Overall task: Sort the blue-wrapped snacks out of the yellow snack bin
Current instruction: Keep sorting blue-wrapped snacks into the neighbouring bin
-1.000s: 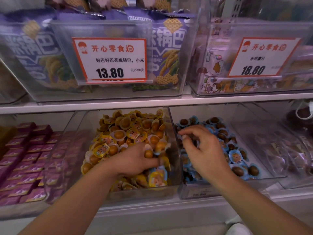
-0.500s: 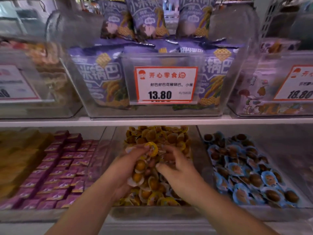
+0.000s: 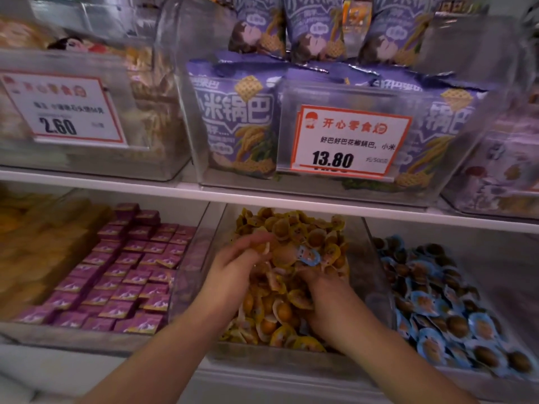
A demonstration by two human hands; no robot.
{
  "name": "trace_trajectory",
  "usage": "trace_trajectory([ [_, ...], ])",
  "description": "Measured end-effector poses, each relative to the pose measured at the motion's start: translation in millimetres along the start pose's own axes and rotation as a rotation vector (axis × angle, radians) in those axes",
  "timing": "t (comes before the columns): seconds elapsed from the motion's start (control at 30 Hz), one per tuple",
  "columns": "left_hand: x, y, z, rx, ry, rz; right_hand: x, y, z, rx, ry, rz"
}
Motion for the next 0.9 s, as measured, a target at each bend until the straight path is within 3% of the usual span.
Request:
trace_trajectory([
  [0.1, 2, -1, 3, -0.075, 0.011, 0.120, 11, -2, -5, -0.001, 0.062, 0.121],
  [0.17, 3, 0, 3, -0.148, 0.023, 0.202, 26, -1, -8, -0.043, 0.200, 0.232],
  [0.3, 2, 8, -1, -0.344, 0.040, 0.660, 55, 13, -1, -0.124, 0.499, 0.319],
  [0.4, -10, 4, -7, -0.383, 0.015, 1.052, 40, 12, 17, -0.116, 0.327, 0.281],
  [0.5, -27, 10, -18, -0.580, -0.102, 1.144, 7, 0, 29, -0.104, 0.090, 0.123],
  [0.57, -34, 4, -21, -0.616, -0.248, 1.181, 1, -1, 33, -0.116, 0.055, 0.110],
  [0.7, -27, -12, -9, -0.407, -0.411, 1.277, 16, -4, 24, -0.040, 0.190, 0.122],
  [0.8, -25, -11, -1, -0.431, -0.395, 1.404, 39, -1, 4, 0.003, 0.320, 0.176],
  [0.9, -28, -9, -3, -0.513, -0.333, 1.482, 73, 8, -24, 0.062, 0.412, 0.407],
])
Point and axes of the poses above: each hand's wrist, its own z-axis towards the middle knuckle, its own x-axis out of the back of the hand, y = z × x, the point moved 5 cm from there along z, towards the middle knuckle, and after that the axes turned 4 degrees about -z, right-handed, at the moved point
